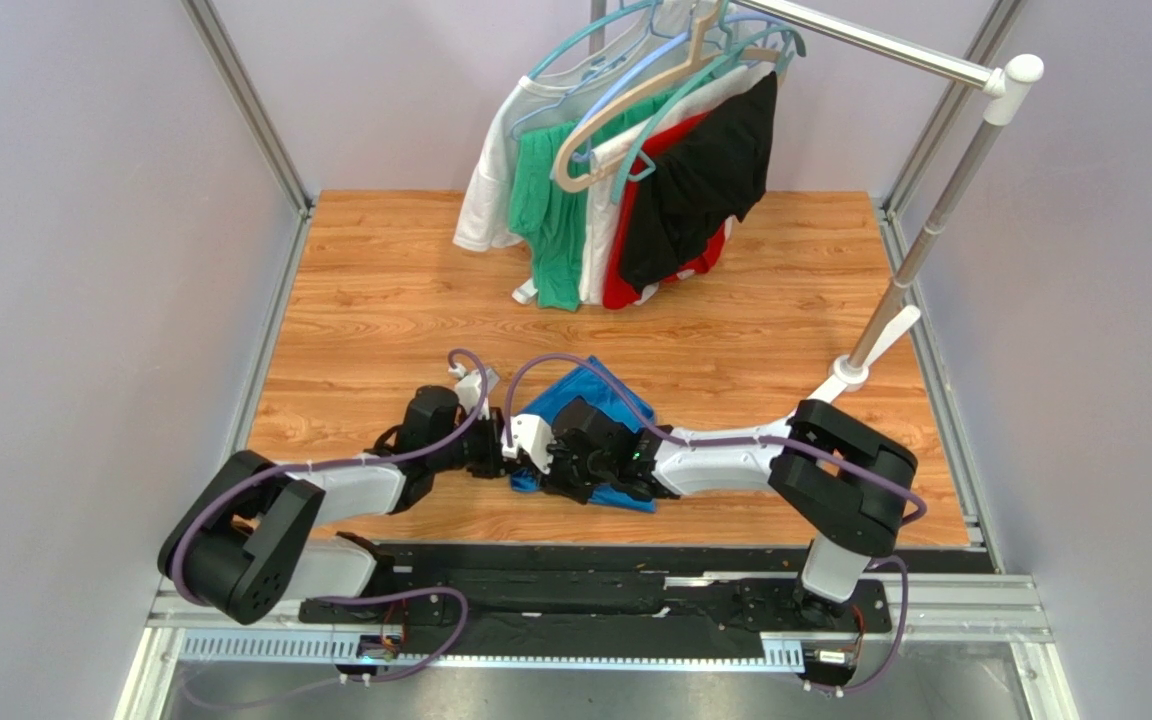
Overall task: Fold the napkin, place the utensils inside, and roll it up
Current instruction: Roll the napkin with the utensil
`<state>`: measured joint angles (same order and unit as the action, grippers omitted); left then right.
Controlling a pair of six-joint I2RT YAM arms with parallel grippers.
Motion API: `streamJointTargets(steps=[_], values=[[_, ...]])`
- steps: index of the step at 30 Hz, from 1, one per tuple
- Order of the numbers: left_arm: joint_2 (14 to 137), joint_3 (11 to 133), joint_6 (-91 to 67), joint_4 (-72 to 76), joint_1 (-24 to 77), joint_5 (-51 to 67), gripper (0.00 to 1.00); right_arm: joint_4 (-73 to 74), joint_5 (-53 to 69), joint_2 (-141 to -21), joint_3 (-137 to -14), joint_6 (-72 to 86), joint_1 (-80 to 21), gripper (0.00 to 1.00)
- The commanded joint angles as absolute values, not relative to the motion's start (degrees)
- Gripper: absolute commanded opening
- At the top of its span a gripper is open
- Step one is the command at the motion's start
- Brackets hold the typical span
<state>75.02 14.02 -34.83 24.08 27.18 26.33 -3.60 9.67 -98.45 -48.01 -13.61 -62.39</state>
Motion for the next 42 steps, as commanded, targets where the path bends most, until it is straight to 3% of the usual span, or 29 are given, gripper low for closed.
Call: streamJointTargets(steps=[1, 6, 14, 20, 28, 37, 42], values=[[72.61, 15.81, -33.23, 15.74, 28.30, 27.43, 0.09, -2.55, 9.49, -102.04, -50.71, -14.85, -61.17, 0.01], [65.59, 21.53, -33.22, 3.80, 28.21, 22.07, 0.38, -1.67, 9.14, -102.48, -50.80, -14.42, -61.00, 0.01], [56.35, 23.82, -33.57, -13.95, 25.41, 12.05, 0.52, -0.18, 9.58, -103.80, -51.77, -13.01, -60.21, 0.00], [58.09, 23.20, -35.59, -13.36, 23.91, 10.64, 0.51, -0.35, 9.49, -103.01, -51.24, -12.48, -59.85, 0.00], [67.75, 24.08, -34.81, -1.07, 23.82, 14.67, 0.44, -1.14, 10.19, -102.13, -50.10, -10.99, -59.85, 0.00], [79.01, 25.58, -31.91, 14.13, 23.91, 24.60, 0.25, -0.53, 11.07, -101.08, -49.66, -10.90, -59.85, 0.00], [79.98, 26.19, -29.36, 17.14, 23.91, 28.73, 0.25, 2.54, 12.30, -101.86, -51.93, -12.04, -59.85, 0.00]])
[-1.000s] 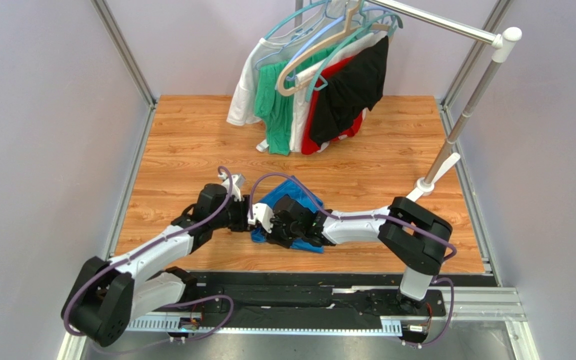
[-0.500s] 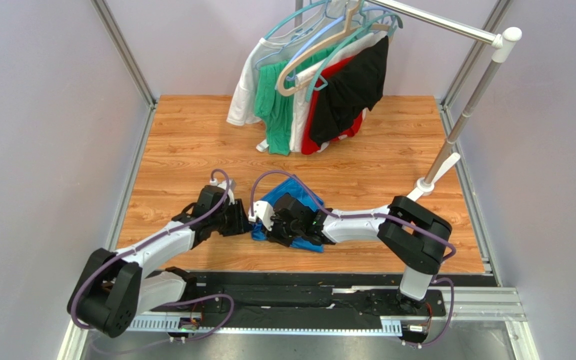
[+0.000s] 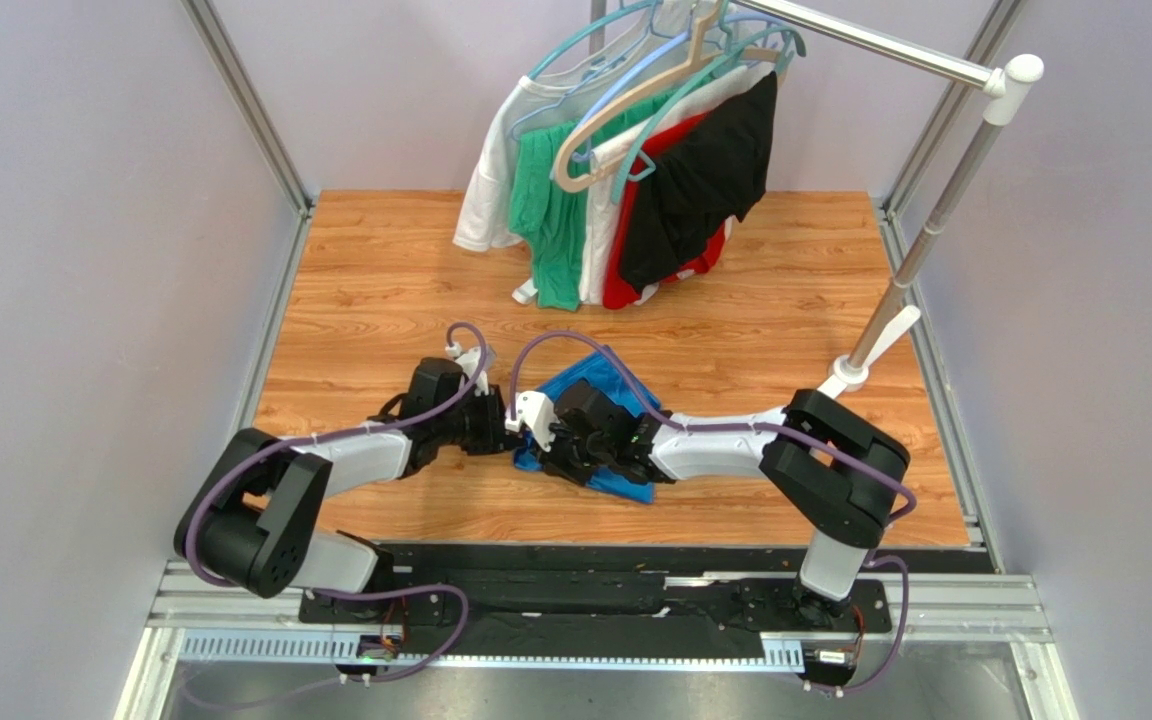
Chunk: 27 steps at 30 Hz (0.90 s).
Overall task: Fold the napkin, place the utensils inside, and roll it up
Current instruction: Roll the napkin with the utensil
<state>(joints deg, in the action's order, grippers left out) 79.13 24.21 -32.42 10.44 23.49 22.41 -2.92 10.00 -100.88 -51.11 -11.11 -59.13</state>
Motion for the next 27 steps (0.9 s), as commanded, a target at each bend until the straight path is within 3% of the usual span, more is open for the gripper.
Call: streamJointTargets(steps=[1, 3, 10, 13, 27], values=[[80.15, 26.45, -29.09, 17.49, 23.91, 29.00, 0.25, 4.03, 12.65, -102.21, -52.55, -12.13, -59.85, 0.00], [79.37, 26.80, -29.18, 16.44, 23.91, 27.52, 0.26, 5.44, 12.39, -103.53, -53.87, -12.04, -59.94, 0.00], [70.32, 25.58, -32.08, 4.06, 23.38, 17.93, 0.51, 7.47, 9.15, -105.82, -56.86, -9.84, -59.68, 0.00], [67.24, 23.83, -34.71, 1.16, 22.77, 17.23, 0.55, 7.73, 8.61, -106.35, -57.22, -9.67, -59.50, 0.00], [69.07, 15.91, -39.20, 16.15, 22.76, 27.58, 0.61, 5.28, 11.51, -106.26, -57.13, -10.55, -59.33, 0.00]])
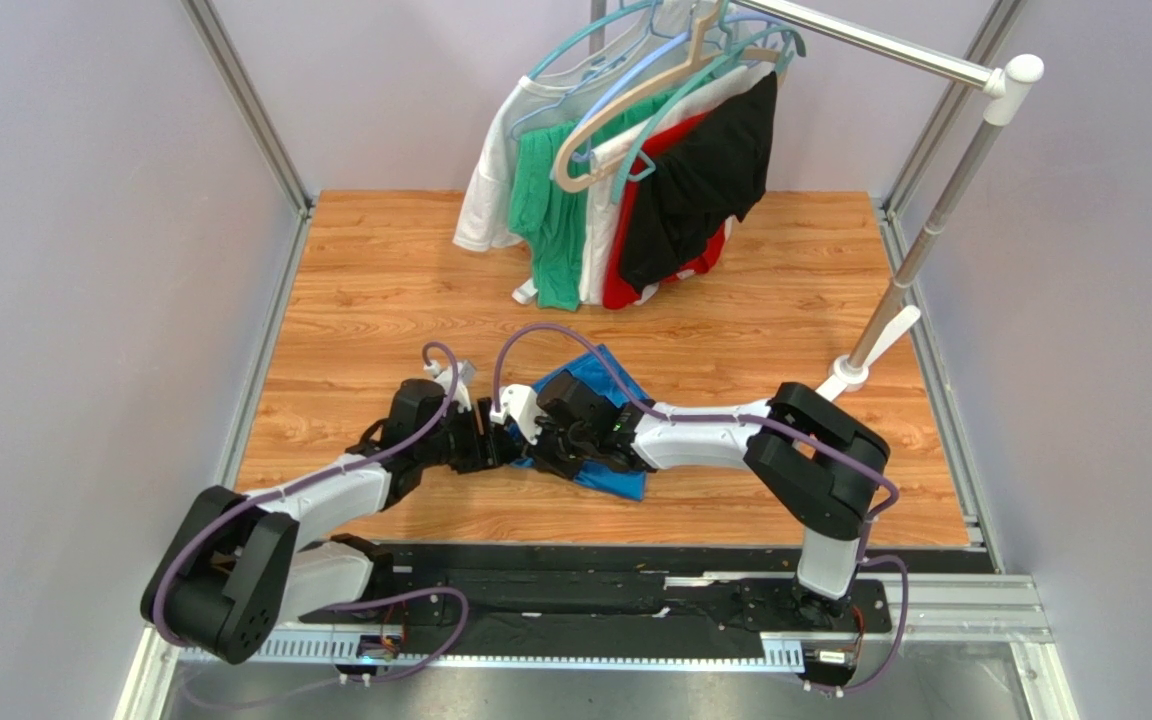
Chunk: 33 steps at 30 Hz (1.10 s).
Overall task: Fold the napkin, place the utensils inside, and roll it up
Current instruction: Roll the napkin with the utensil
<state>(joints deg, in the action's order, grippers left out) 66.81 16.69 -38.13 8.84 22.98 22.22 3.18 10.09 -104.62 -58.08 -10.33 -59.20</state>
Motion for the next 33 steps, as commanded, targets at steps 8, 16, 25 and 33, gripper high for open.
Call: streamJointTargets(steps=[8, 16, 25, 33], values=[[74.35, 15.91, -38.41, 19.07, 22.85, 29.79, 0.61, 3.16, 16.61, -105.03, -55.46, -14.15, -58.71, 0.00], [67.79, 18.54, -34.11, 9.68, 22.76, 25.85, 0.62, 5.44, 21.26, -105.55, -57.03, -15.12, -57.66, 0.00], [72.15, 21.01, -32.96, 8.78, 22.76, 23.38, 0.64, 7.38, 22.23, -106.26, -58.89, -15.73, -57.48, 0.00], [76.11, 21.53, -32.70, 12.13, 22.76, 26.28, 0.45, 7.03, 21.80, -107.49, -59.06, -14.51, -57.48, 0.05]])
